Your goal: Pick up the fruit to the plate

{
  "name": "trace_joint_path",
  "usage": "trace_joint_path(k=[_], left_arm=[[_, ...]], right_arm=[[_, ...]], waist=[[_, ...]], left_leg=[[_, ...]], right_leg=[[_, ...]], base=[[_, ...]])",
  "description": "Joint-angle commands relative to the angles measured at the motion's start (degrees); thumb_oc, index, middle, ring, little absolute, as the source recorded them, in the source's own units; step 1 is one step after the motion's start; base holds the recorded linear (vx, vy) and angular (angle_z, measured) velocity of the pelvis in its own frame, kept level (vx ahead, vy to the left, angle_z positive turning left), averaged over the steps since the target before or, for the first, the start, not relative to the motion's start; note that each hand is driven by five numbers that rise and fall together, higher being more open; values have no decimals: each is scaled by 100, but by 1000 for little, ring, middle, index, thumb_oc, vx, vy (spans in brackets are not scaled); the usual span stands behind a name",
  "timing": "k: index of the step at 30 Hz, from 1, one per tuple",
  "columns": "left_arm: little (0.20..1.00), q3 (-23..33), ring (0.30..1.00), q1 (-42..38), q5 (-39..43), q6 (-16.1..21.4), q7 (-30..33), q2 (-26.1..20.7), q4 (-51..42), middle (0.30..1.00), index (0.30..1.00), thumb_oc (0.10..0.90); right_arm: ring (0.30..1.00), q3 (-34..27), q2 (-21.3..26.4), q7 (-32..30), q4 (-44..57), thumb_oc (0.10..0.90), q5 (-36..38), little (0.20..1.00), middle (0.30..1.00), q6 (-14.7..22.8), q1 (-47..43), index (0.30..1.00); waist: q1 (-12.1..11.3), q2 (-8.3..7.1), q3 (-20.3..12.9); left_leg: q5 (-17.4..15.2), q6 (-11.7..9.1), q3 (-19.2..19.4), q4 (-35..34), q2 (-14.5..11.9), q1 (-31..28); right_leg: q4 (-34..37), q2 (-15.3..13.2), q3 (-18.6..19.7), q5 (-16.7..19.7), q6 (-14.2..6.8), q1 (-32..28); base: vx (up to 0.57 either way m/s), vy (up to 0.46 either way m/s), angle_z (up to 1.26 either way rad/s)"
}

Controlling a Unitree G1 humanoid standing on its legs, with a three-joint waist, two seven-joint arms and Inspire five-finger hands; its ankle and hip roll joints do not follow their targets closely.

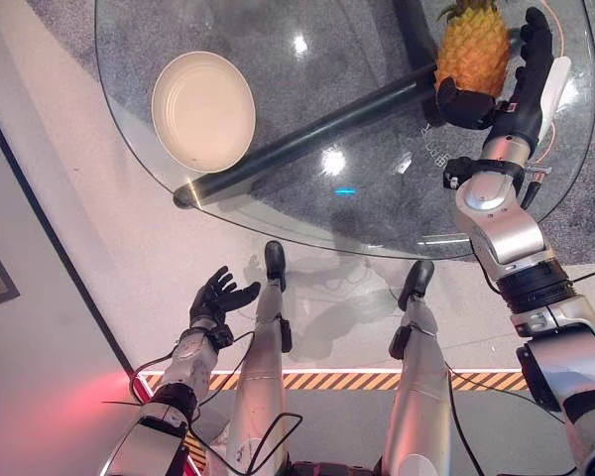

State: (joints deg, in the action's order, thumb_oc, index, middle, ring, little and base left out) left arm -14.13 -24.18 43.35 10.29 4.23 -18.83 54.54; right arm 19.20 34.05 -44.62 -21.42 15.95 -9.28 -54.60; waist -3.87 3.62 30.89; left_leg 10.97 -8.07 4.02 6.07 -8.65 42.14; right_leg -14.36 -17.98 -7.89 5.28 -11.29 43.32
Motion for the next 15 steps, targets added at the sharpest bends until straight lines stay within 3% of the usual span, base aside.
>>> trace_joint_path(k=[1, 15], left_arm=[[900, -99, 900, 215, -79, 54, 94, -198, 49, 900, 900, 800], [900, -198, 900, 202, -51, 91, 108, -161, 92, 900, 900, 800]], right_arm=[[900, 1, 476, 19, 151, 800, 195, 900, 900, 161, -454, 900], [900, -140, 213, 113, -348, 800, 1280, 900, 900, 468, -443, 900]], waist=[[-27, 122, -110], [-66, 157, -110]], left_leg=[[-265, 43, -199, 329, -144, 77], [-255, 29, -178, 320, -136, 83]], right_leg=[[-30, -158, -294, 247, -63, 235], [-31, -171, -324, 244, -45, 234]], base=[[0, 0, 0], [0, 0, 0]])
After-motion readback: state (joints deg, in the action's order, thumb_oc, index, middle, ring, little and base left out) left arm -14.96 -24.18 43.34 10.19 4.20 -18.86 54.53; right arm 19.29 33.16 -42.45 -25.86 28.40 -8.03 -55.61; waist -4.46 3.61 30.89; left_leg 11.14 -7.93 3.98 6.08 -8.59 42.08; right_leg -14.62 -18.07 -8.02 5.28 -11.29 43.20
